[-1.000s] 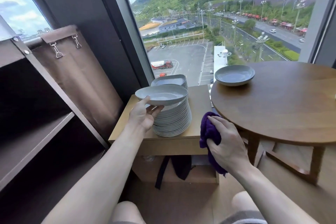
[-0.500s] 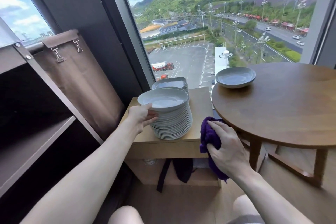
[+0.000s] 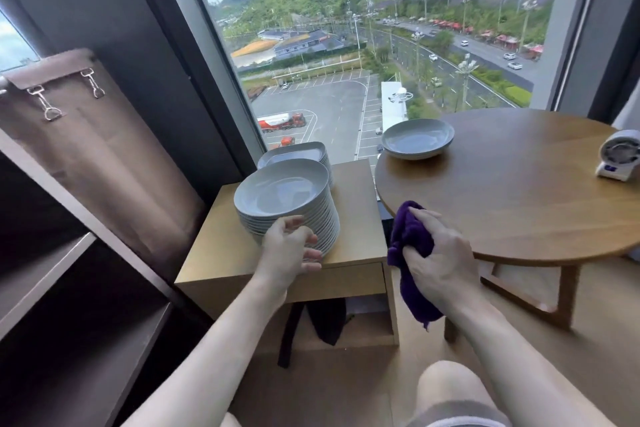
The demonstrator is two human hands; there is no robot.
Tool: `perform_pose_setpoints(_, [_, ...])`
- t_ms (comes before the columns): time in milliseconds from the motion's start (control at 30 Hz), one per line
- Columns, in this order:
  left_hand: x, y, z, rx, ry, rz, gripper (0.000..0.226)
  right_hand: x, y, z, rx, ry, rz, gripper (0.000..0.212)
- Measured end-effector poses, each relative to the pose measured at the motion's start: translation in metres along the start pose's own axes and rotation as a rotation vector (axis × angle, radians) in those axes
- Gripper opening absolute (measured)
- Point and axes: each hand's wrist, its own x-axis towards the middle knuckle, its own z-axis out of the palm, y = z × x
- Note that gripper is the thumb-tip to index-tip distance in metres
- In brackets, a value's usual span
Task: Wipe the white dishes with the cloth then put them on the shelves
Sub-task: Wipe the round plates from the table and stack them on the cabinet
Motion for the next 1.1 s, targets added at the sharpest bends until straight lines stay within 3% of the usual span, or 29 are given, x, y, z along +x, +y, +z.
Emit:
perform_pose_setpoints(200, [0.032,0.003,0.087,0.127,-0.34,-0.075,0.022,0.022,0.031,-0.04,-0.014,0.172,0.123,0.047])
perform_pose_setpoints(333, [0.075,0.011,0.142,0.147,-0.42,-0.138,0.024,0.043,0.046,-0.049,-0.069,0.197,0.196,0.045])
perform_pose_setpoints(467, [0.134,0.015,0.192,0.142,-0.387,-0.144,0.009,0.081,0.059,-0.054,-0.072,0.193,0.209,0.027])
perform_pose_setpoints(633, [0.211,0.024,0.246,0.113,-0.299,-0.152,0.019,0.121,0.09,-0.041,-0.036,0.236,0.297,0.035])
perform_pose_setpoints(800, [0.269,0.025,0.284,0.071,-0.323,-0.307,0.042,0.15,0.116,-0.029,-0.006,0.199,0.351,0.03])
perform_pose_setpoints(1100, [0.302,0.022,0.313,0.016,-0.171,-0.371,0.025,0.149,0.127,-0.023,0.06,0.198,0.392,0.032])
